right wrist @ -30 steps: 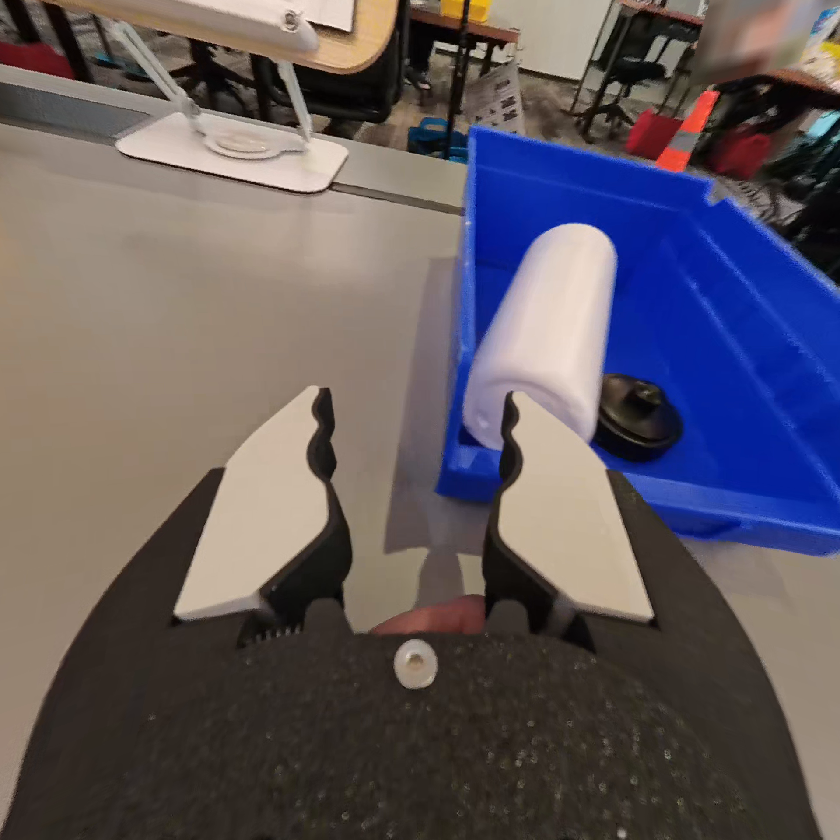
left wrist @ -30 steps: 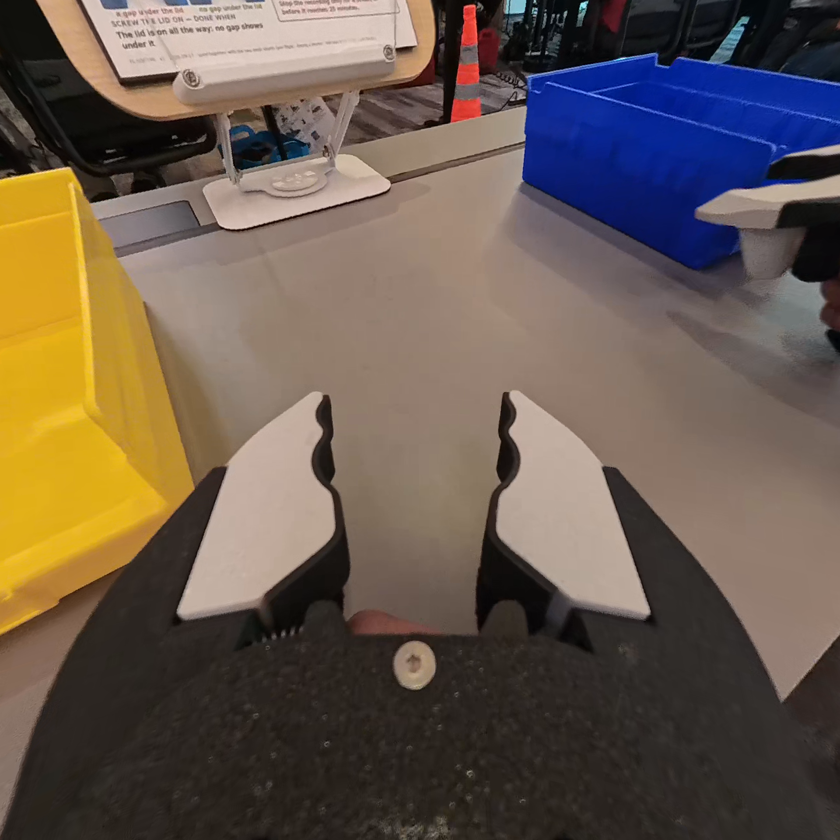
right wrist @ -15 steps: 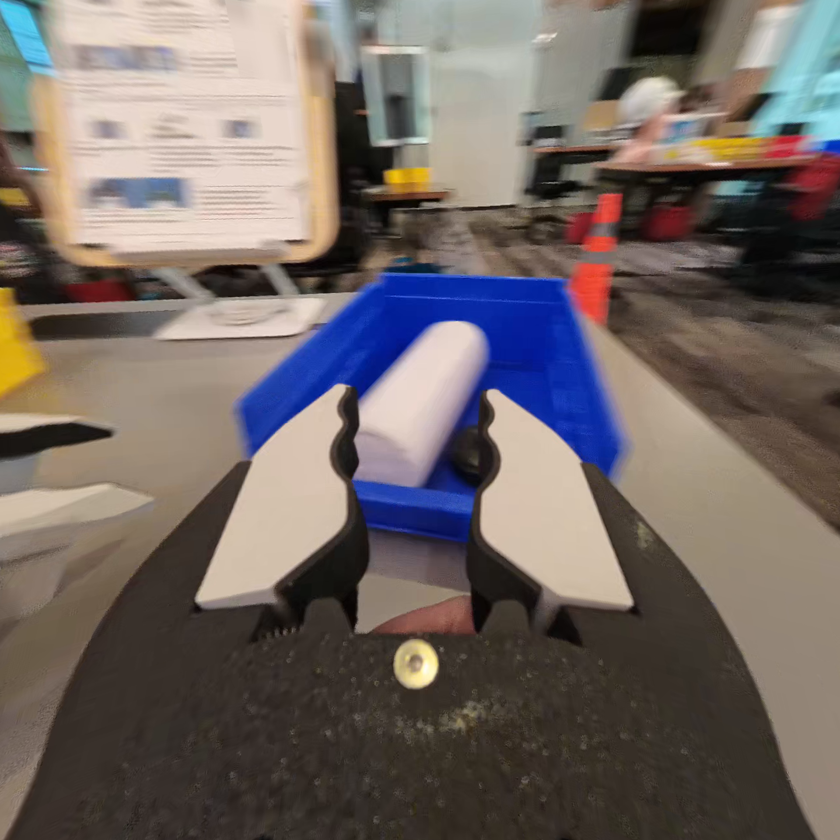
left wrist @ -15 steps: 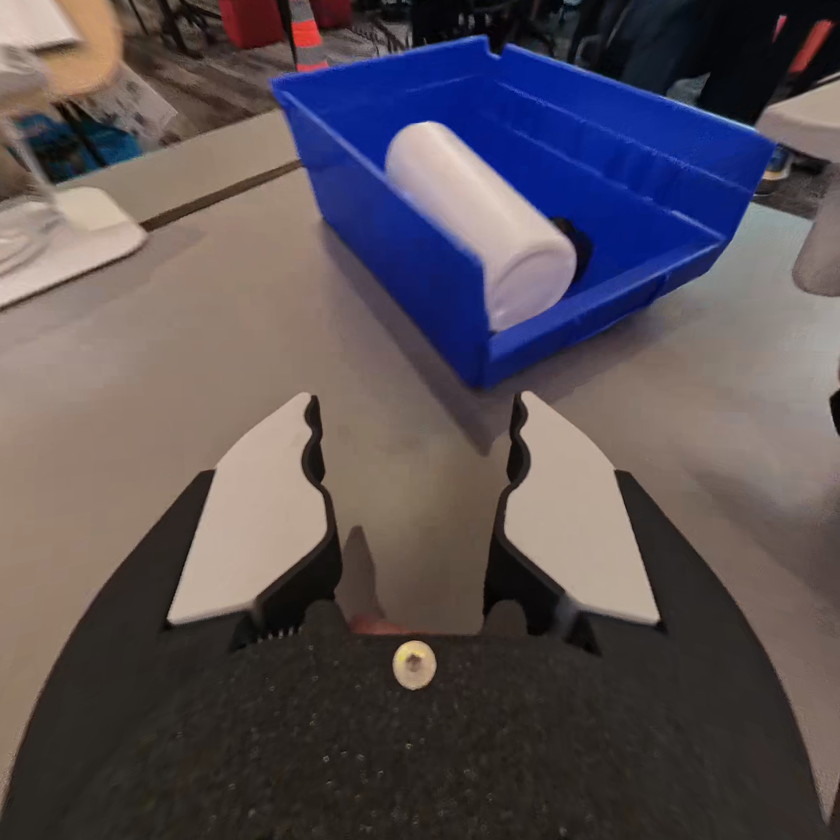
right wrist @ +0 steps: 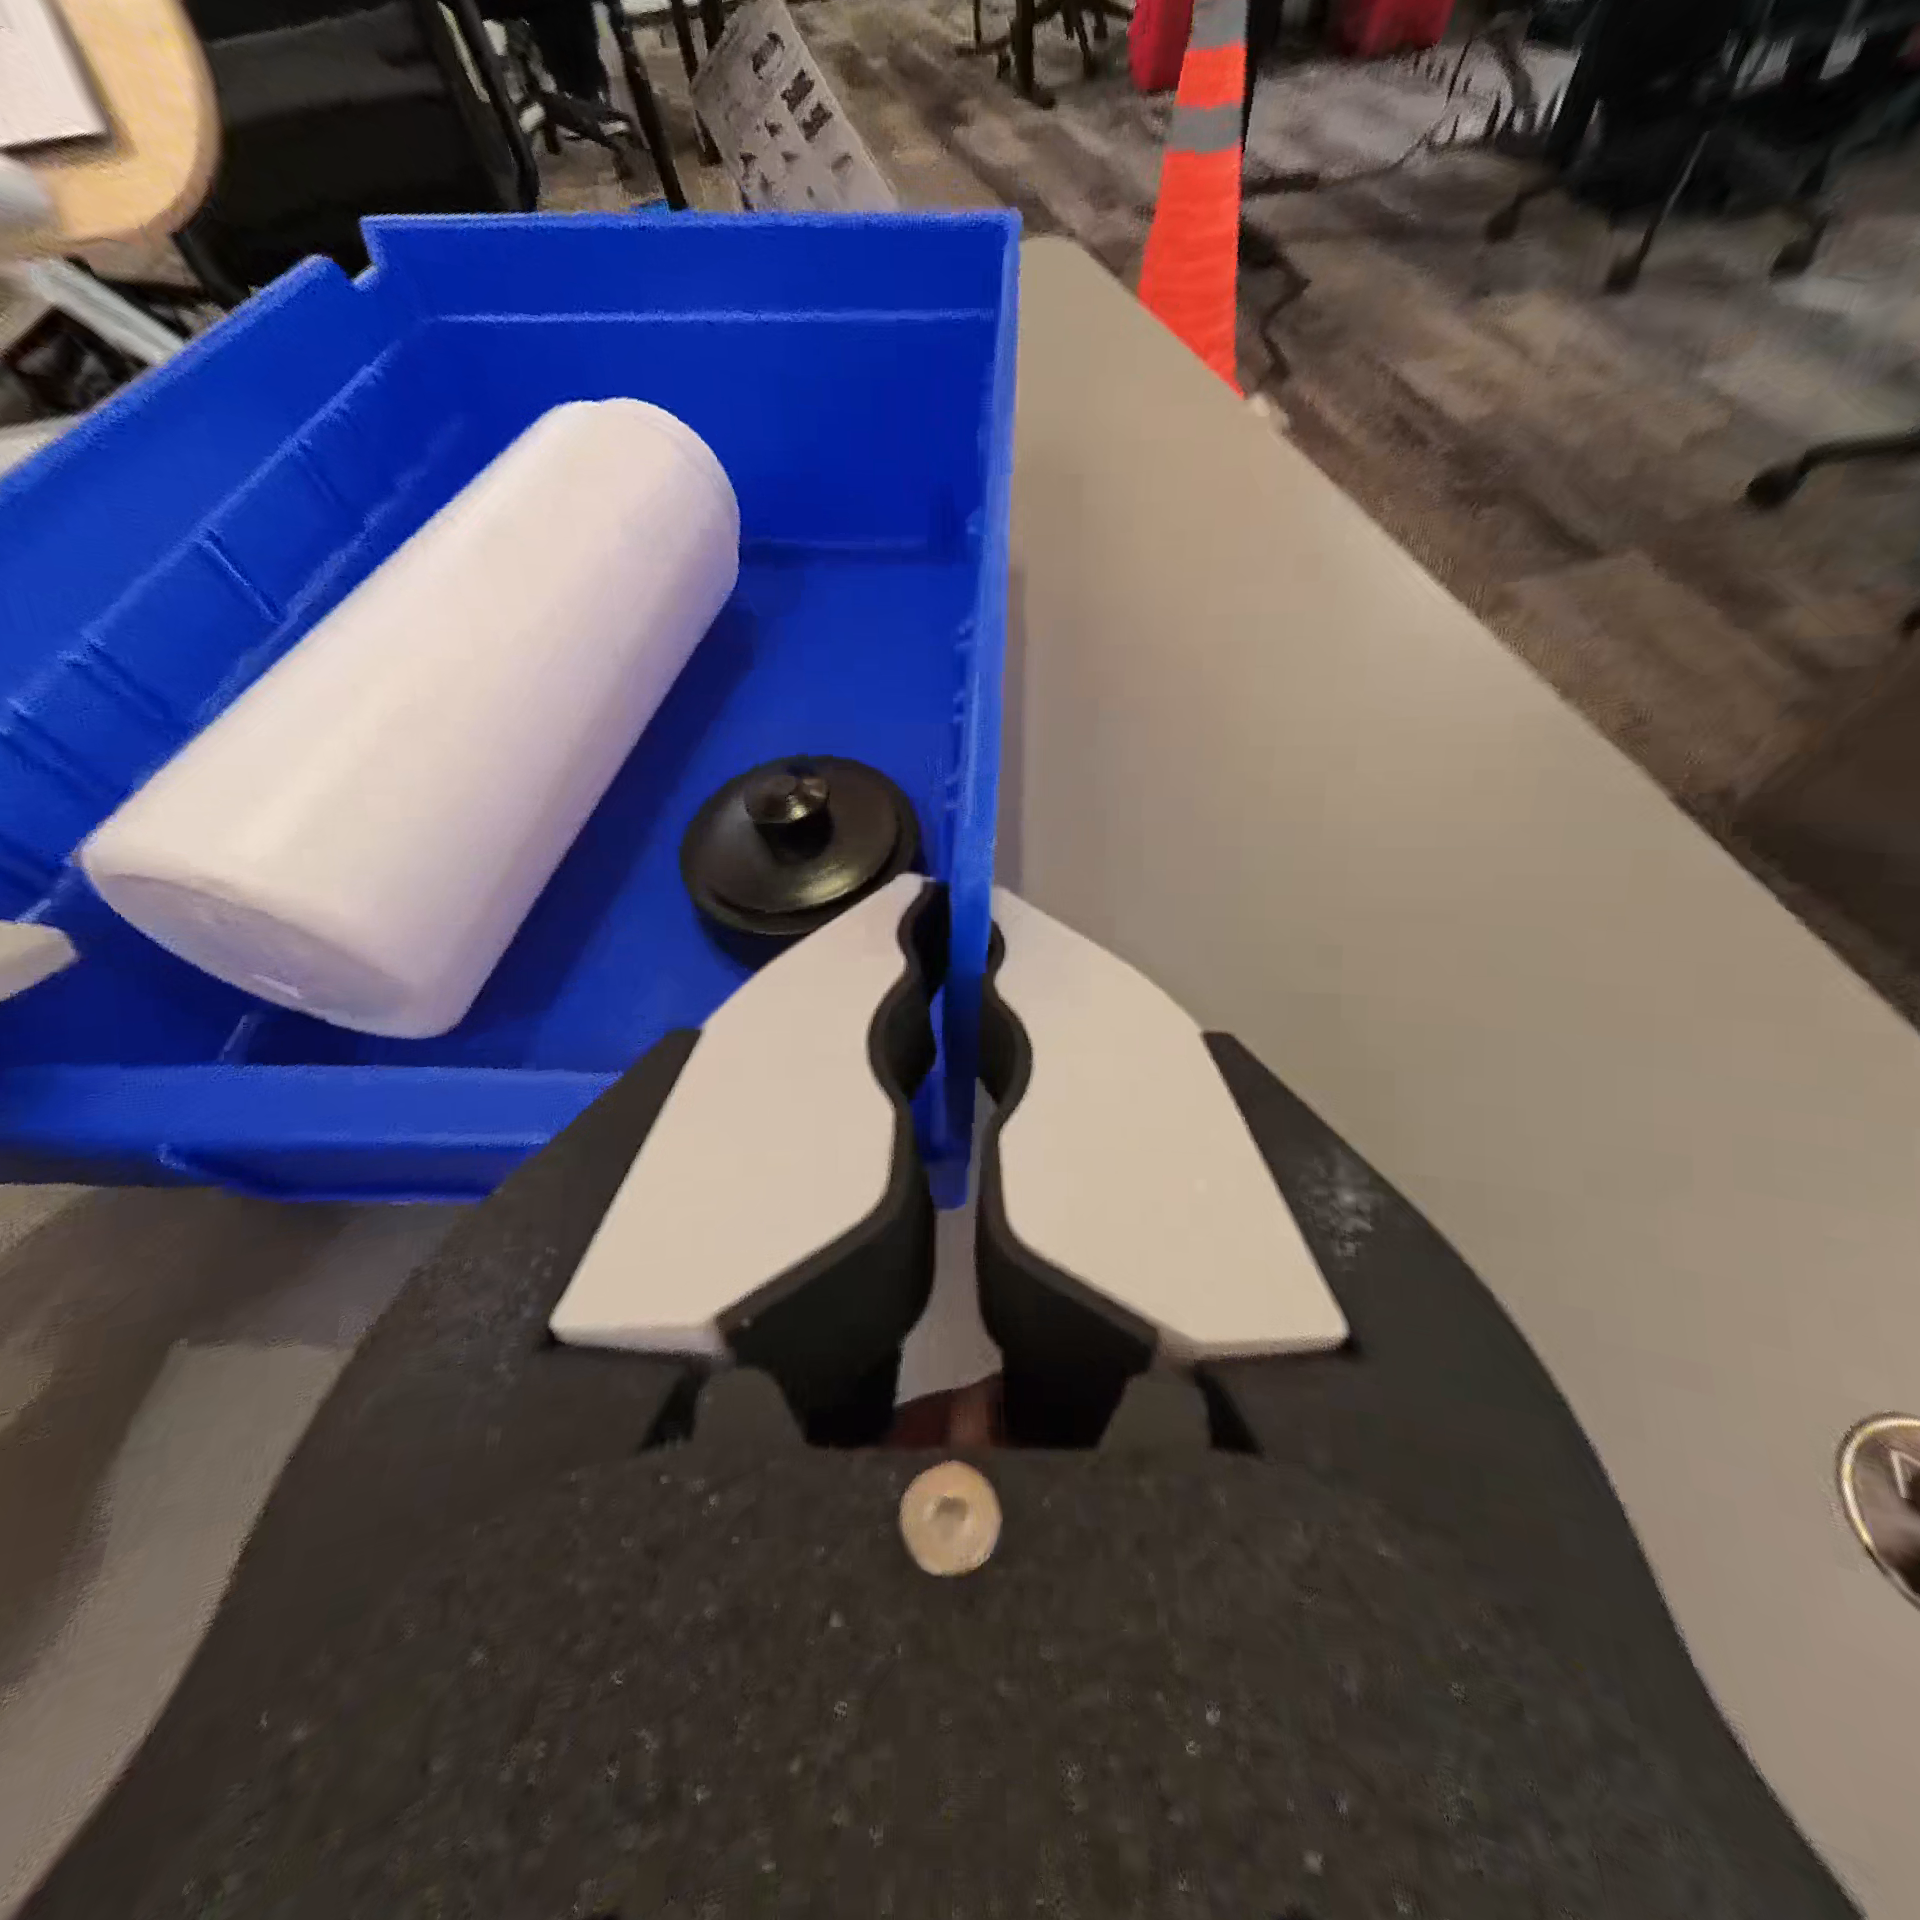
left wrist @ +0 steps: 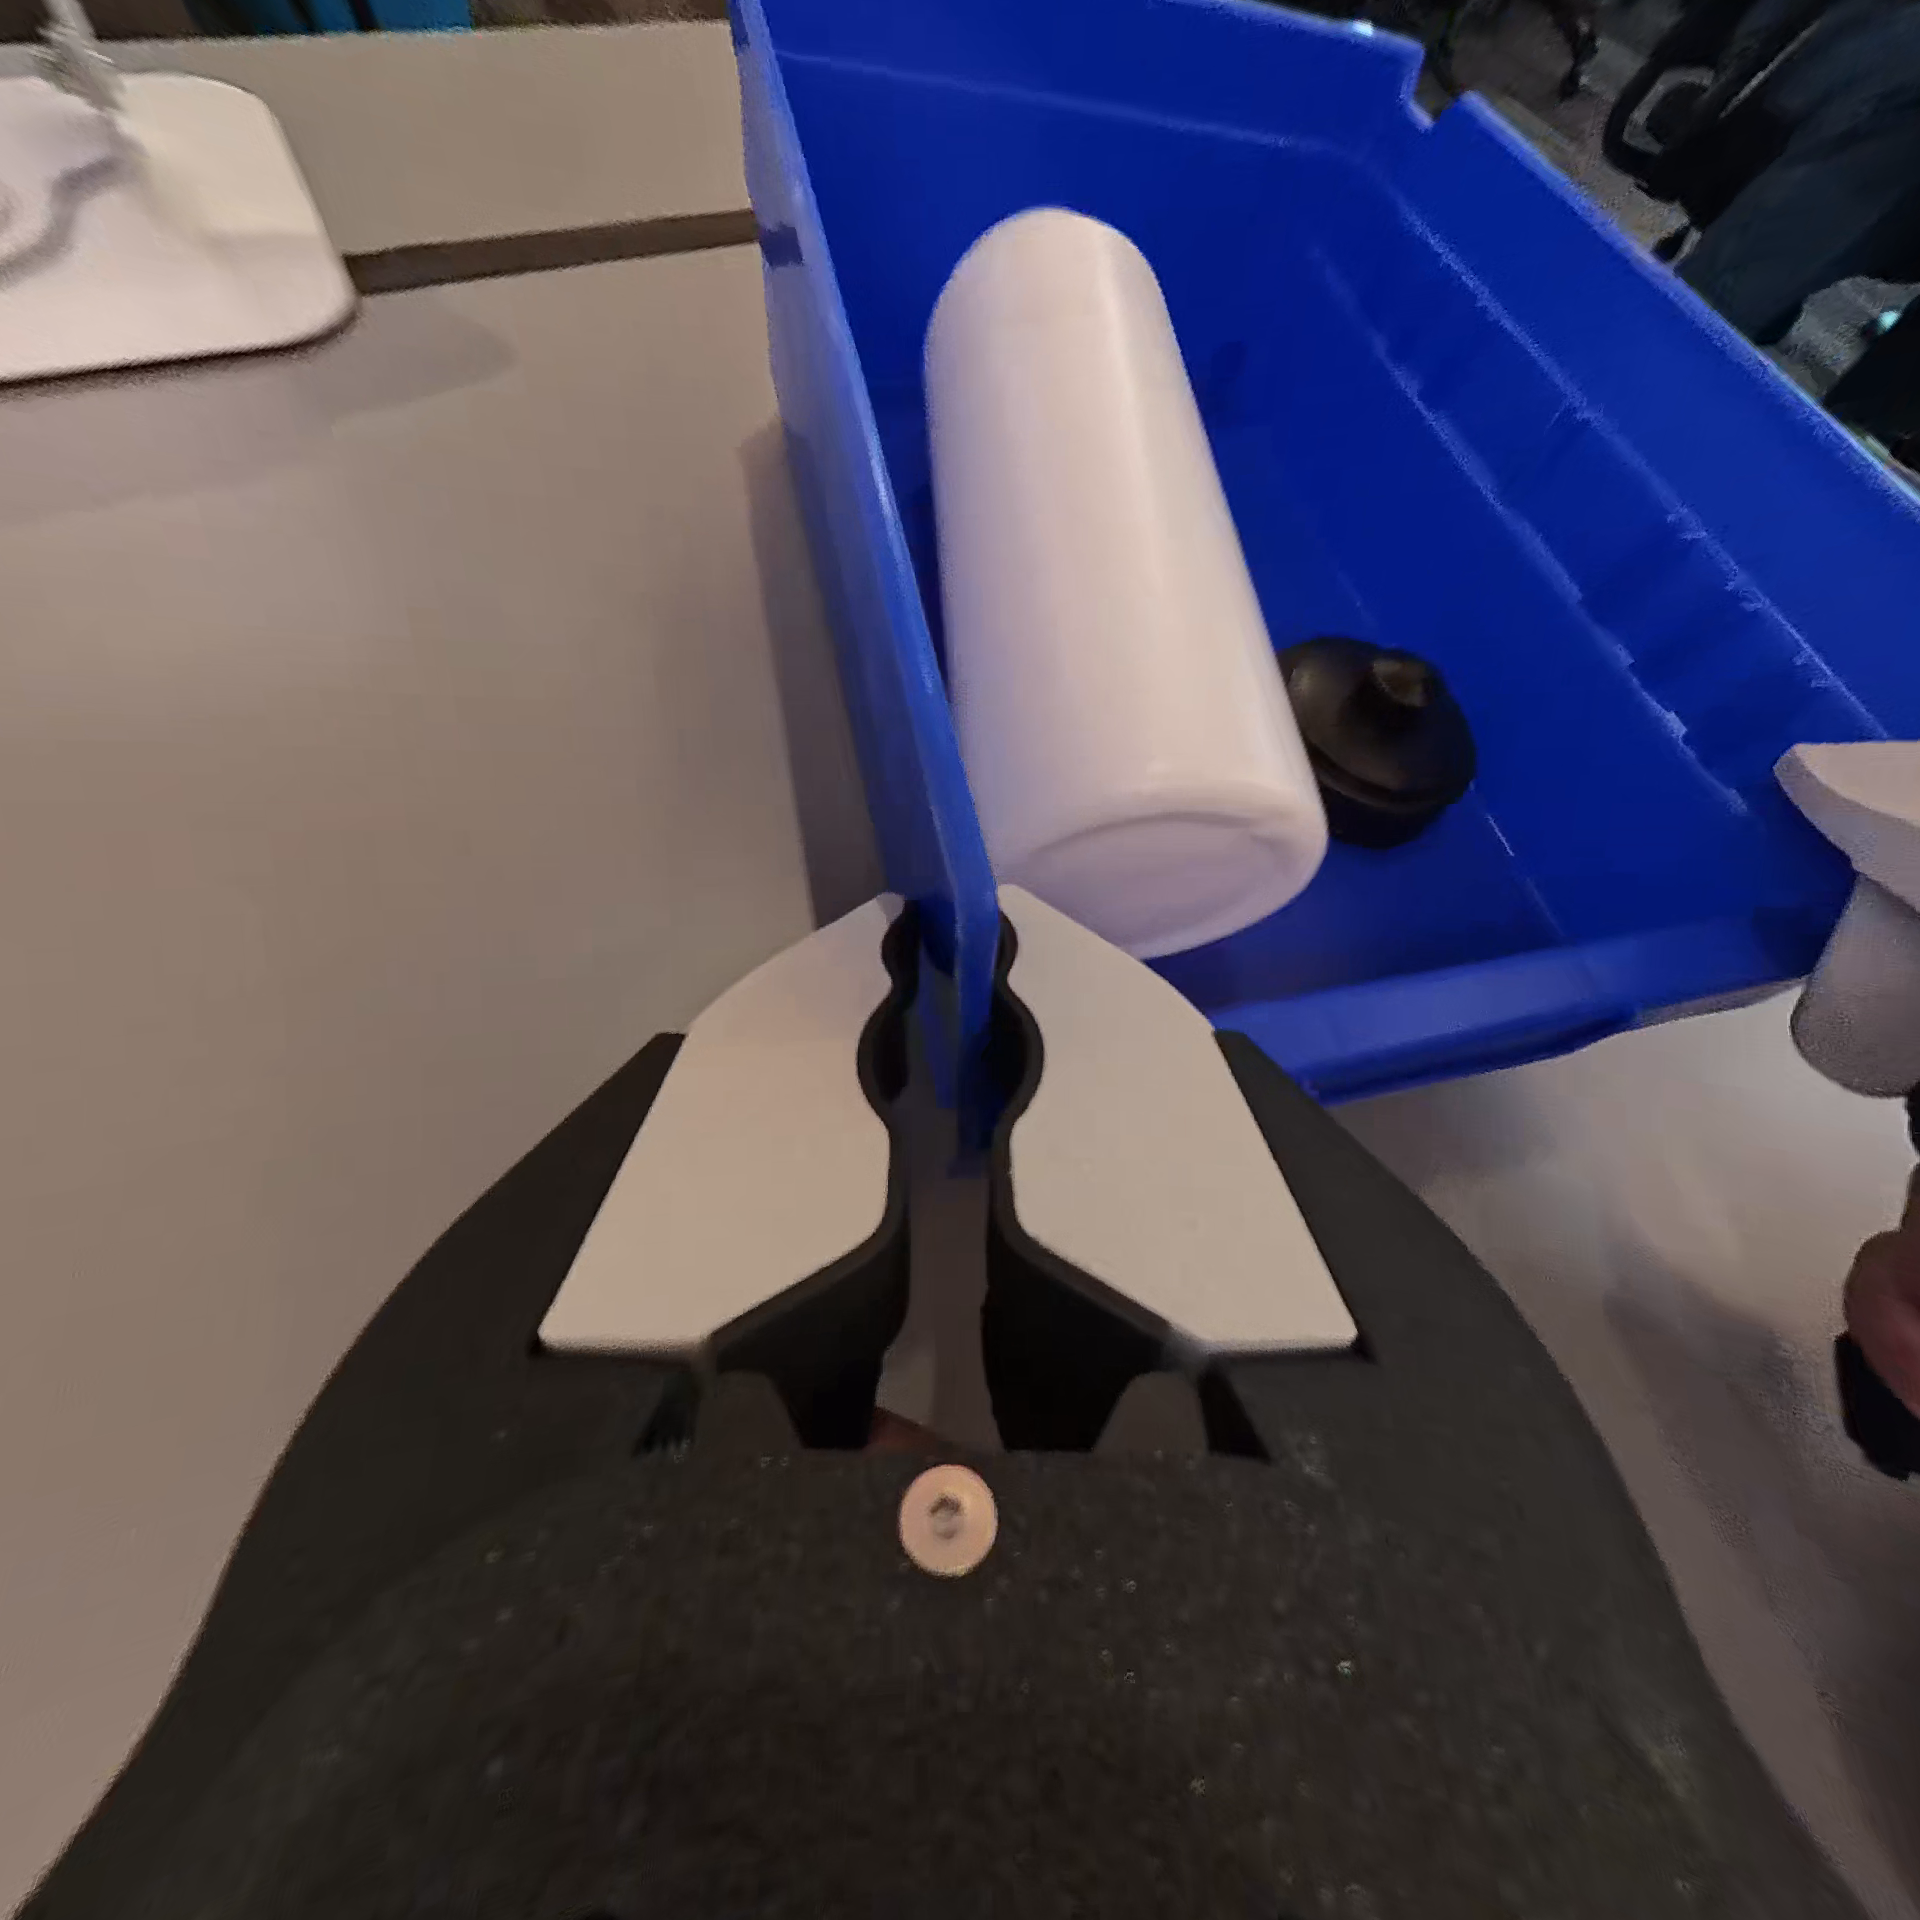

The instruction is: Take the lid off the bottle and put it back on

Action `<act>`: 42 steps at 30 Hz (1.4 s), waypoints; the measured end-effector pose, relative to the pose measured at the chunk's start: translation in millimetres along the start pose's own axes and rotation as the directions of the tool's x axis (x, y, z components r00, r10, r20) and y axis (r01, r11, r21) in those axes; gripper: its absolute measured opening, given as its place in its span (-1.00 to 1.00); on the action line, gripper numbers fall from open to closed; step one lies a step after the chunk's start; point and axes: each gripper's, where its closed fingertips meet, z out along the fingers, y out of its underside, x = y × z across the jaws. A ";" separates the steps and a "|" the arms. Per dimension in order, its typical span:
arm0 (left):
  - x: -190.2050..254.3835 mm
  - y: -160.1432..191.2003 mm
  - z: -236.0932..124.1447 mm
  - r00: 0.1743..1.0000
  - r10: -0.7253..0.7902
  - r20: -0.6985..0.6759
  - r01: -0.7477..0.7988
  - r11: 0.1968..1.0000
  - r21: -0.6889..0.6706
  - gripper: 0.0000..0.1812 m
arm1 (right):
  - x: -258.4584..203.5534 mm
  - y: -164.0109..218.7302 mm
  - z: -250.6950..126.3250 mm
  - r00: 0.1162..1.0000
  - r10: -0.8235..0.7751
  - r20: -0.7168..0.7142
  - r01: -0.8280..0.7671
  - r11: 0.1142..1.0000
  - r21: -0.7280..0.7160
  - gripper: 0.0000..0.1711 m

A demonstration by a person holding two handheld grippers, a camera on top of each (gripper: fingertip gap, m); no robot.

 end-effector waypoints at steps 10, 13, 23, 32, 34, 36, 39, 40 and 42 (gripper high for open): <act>-161.8 23.5 -109.1 0.964 -0.018 0.265 0.006 0.999 0.045 -0.95 | -185.5 -8.1 -21.9 0.955 -0.201 0.218 0.174 0.975 0.140 -0.95; -199.6 40.7 -125.0 0.948 -0.037 0.316 0.030 0.999 0.026 -0.96 | -232.0 8.4 -15.9 0.937 -0.204 0.284 0.180 0.978 0.109 -0.95; -191.8 55.8 -180.0 0.980 -0.199 0.029 0.194 0.972 0.132 -0.56 | -253.6 43.5 -41.0 0.801 -0.296 0.521 0.308 0.949 0.066 -0.70; -382.7 96.0 -331.1 0.865 -0.304 0.399 0.232 0.948 0.218 -0.25 | -291.2 62.3 -132.2 0.558 -0.242 0.794 0.243 0.962 0.123 -0.72; -420.7 104.4 -331.7 0.851 -0.241 0.467 0.188 0.969 0.159 -0.27 | -313.6 78.0 -145.9 0.506 -0.284 0.814 0.301 0.943 0.142 -0.72; -432.4 101.4 -316.0 0.870 -0.226 0.438 0.176 0.973 0.151 -0.29 | -337.8 93.2 -157.3 0.457 -0.303 0.836 0.340 0.928 0.151 -0.72; -447.5 88.0 -296.2 0.861 -0.199 0.468 0.130 0.976 0.176 -0.49 | -373.2 110.1 -167.1 0.407 -0.316 0.857 0.392 0.908 0.148 -0.72; -453.5 87.4 -292.2 0.847 -0.204 0.490 0.134 0.976 0.173 -0.78 | -384.1 114.1 -169.6 0.397 -0.318 0.861 0.407 0.902 0.145 -0.72; -453.4 87.6 -288.7 0.838 -0.248 0.486 0.184 0.967 0.177 -0.97 | -401.4 119.0 -168.2 0.422 -0.334 0.843 0.434 0.891 0.136 -0.71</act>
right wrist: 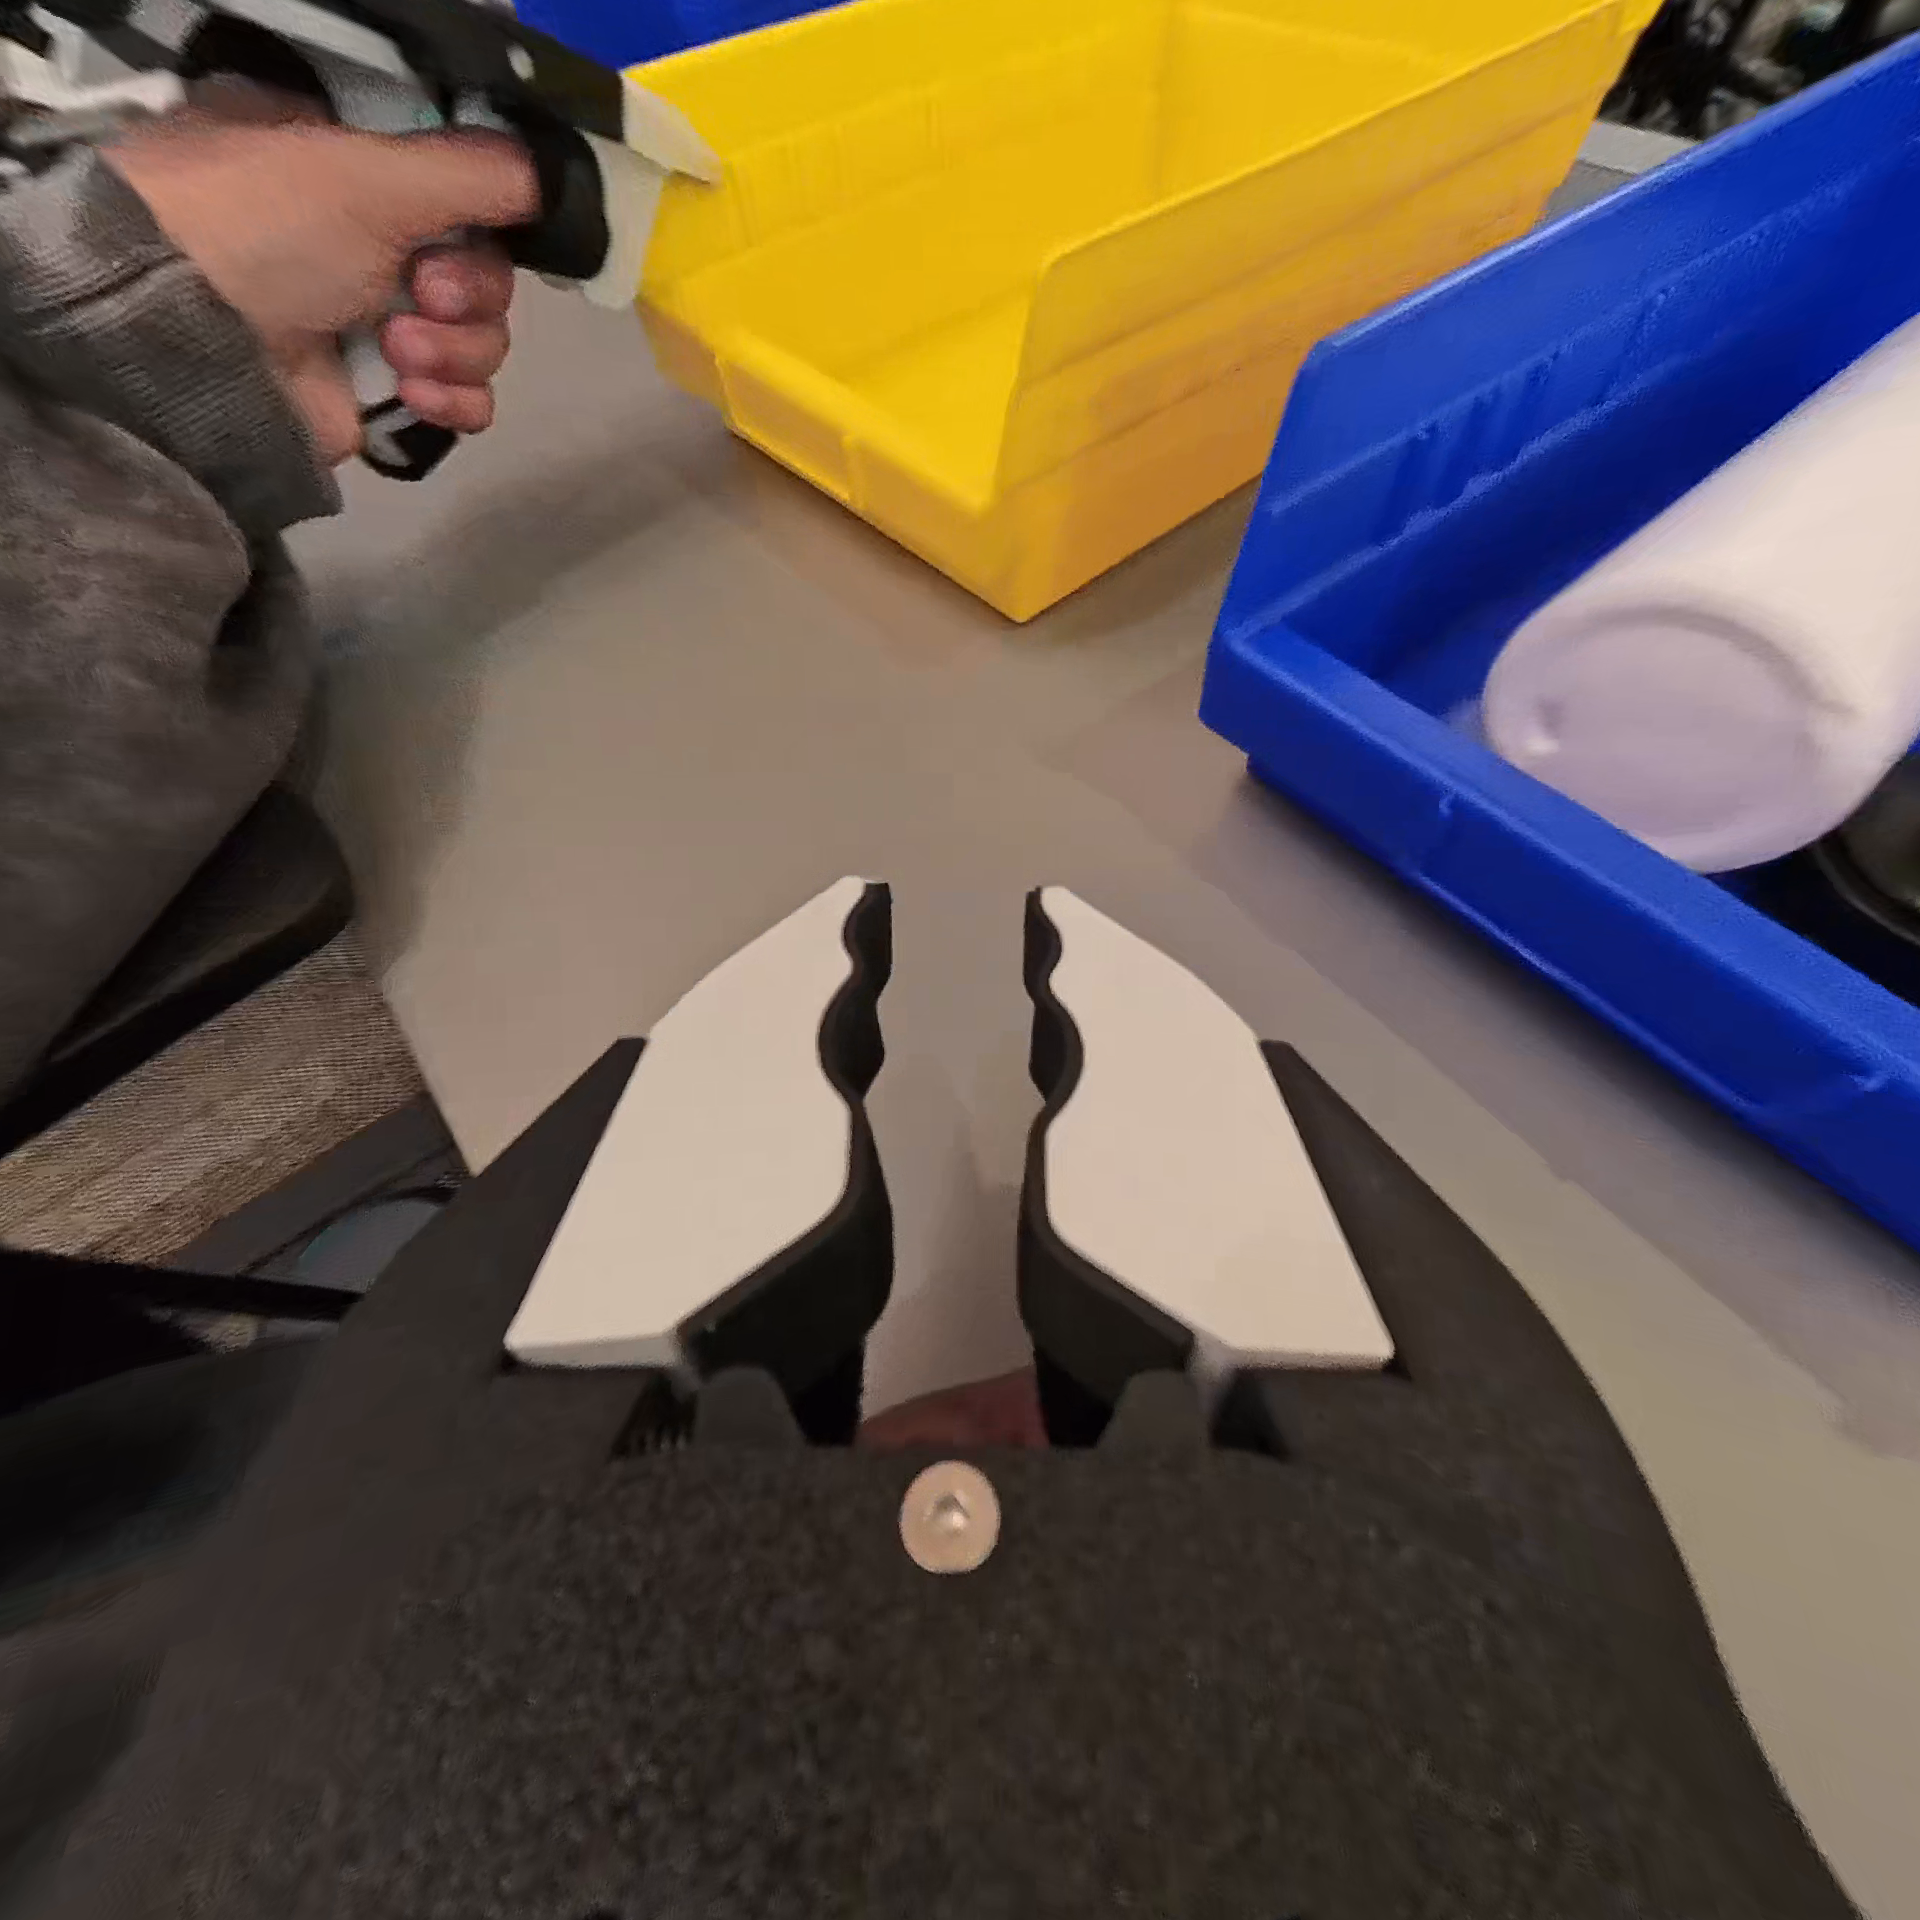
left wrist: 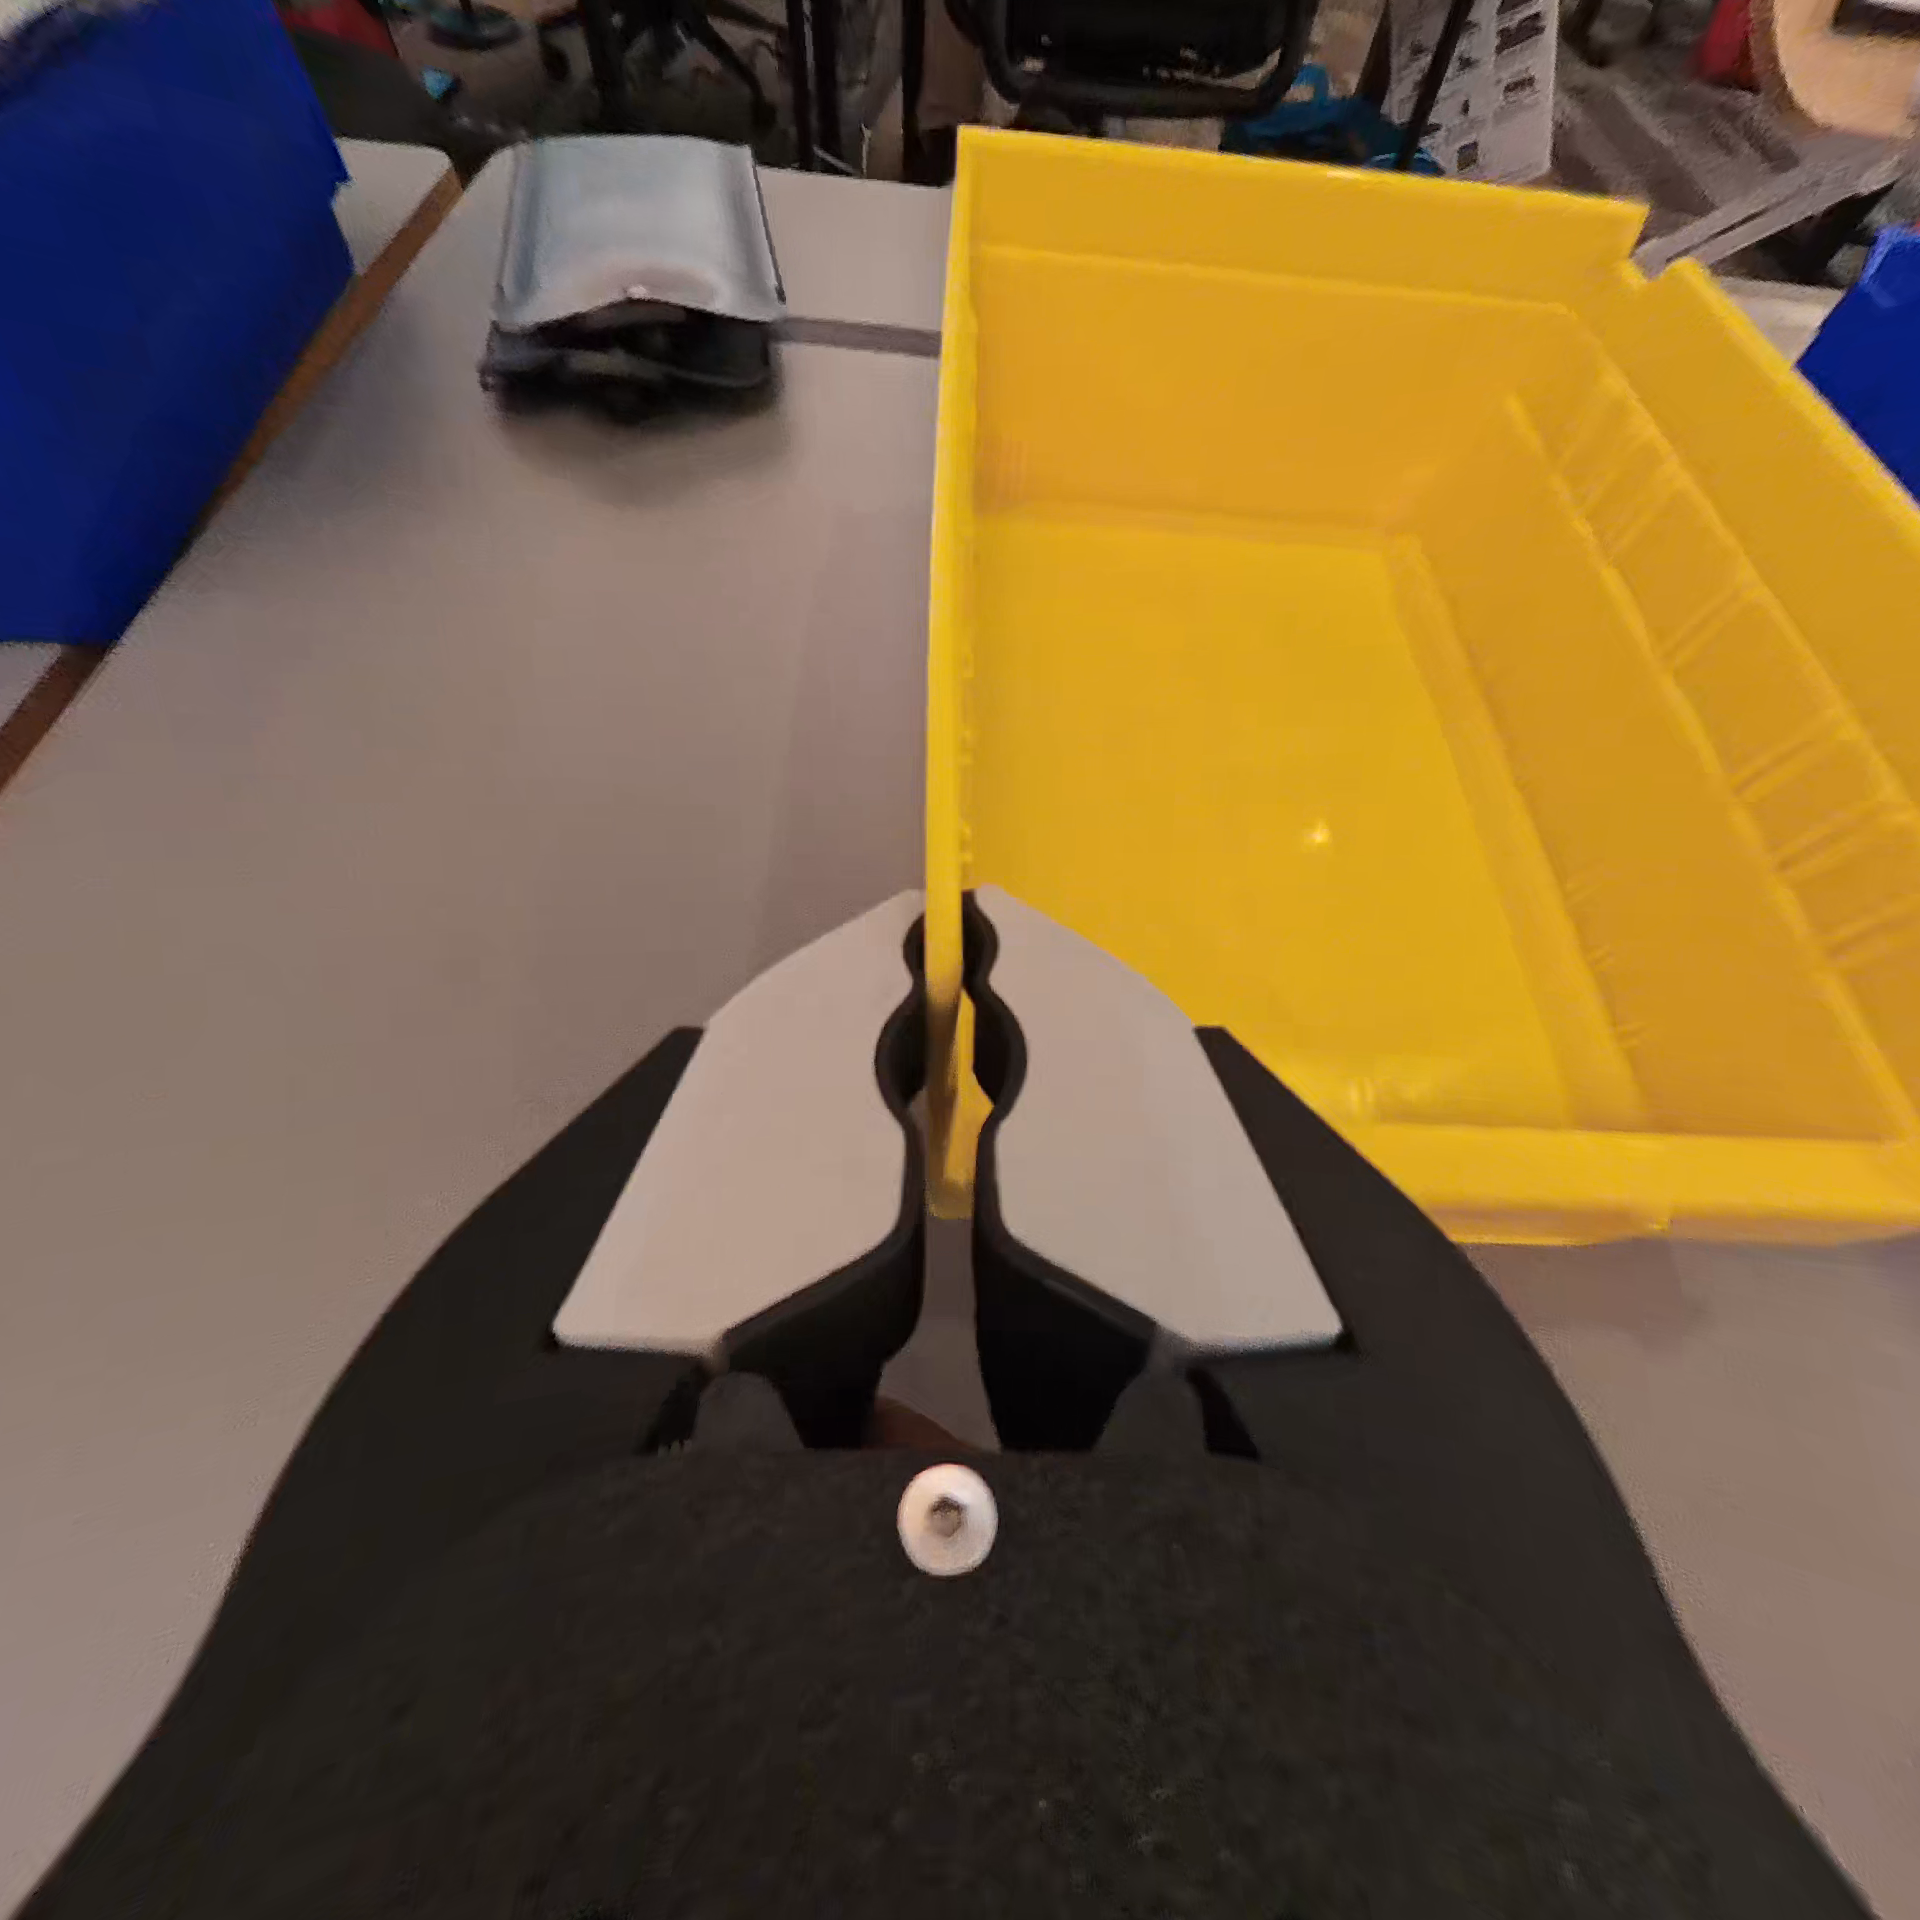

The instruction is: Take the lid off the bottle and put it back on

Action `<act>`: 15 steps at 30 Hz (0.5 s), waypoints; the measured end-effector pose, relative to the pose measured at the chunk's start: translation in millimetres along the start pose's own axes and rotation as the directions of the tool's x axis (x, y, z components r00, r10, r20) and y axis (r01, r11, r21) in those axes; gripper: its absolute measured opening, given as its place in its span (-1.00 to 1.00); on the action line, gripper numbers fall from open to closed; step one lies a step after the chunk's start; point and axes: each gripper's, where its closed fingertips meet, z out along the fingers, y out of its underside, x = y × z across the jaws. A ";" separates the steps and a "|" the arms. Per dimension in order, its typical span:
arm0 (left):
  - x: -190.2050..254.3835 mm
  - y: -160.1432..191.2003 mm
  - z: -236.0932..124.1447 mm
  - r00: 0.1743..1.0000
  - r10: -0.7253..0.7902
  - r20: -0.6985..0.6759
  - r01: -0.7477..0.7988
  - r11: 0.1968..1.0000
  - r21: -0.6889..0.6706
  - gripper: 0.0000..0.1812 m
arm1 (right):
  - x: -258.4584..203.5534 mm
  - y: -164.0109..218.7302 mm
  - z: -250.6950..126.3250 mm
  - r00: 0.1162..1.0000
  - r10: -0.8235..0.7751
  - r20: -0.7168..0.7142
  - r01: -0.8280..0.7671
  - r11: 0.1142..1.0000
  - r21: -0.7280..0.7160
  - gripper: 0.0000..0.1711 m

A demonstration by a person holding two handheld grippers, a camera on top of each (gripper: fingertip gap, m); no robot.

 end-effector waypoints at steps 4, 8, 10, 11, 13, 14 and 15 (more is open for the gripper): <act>8.6 7.0 -10.1 0.999 0.004 0.034 -0.003 1.000 -0.028 -0.98 | -5.7 -16.4 31.7 0.994 -0.025 -0.107 0.024 1.000 -0.012 -0.47; 16.8 18.7 -29.7 0.999 -0.001 0.041 0.002 1.000 -0.029 -0.97 | -3.8 -46.4 64.2 0.976 -0.048 -0.214 0.053 0.998 0.017 -0.24; 17.1 25.8 -42.6 0.998 -0.005 0.056 0.006 0.999 -0.031 -0.97 | 1.7 -57.1 76.5 0.959 -0.039 -0.281 0.040 0.999 0.000 -0.24; 17.5 29.7 -49.5 0.998 -0.010 0.058 0.012 0.999 -0.030 -0.97 | 3.7 -61.0 81.1 0.952 -0.028 -0.304 0.027 1.000 -0.008 -0.27; 18.0 37.5 -63.8 0.998 -0.014 0.062 0.016 0.999 -0.029 -0.97 | 5.4 -66.0 87.9 0.946 0.008 -0.325 -0.012 1.000 -0.010 -0.29; 18.4 41.7 -71.2 0.998 -0.019 0.062 0.021 0.999 -0.029 -0.97 | 5.3 -67.0 90.1 0.945 0.024 -0.327 -0.028 1.000 -0.008 -0.31; 19.5 45.7 -78.5 0.998 -0.026 0.058 0.028 0.999 -0.031 -0.97 | 4.3 -66.4 92.1 0.946 0.041 -0.323 -0.045 0.999 -0.007 -0.34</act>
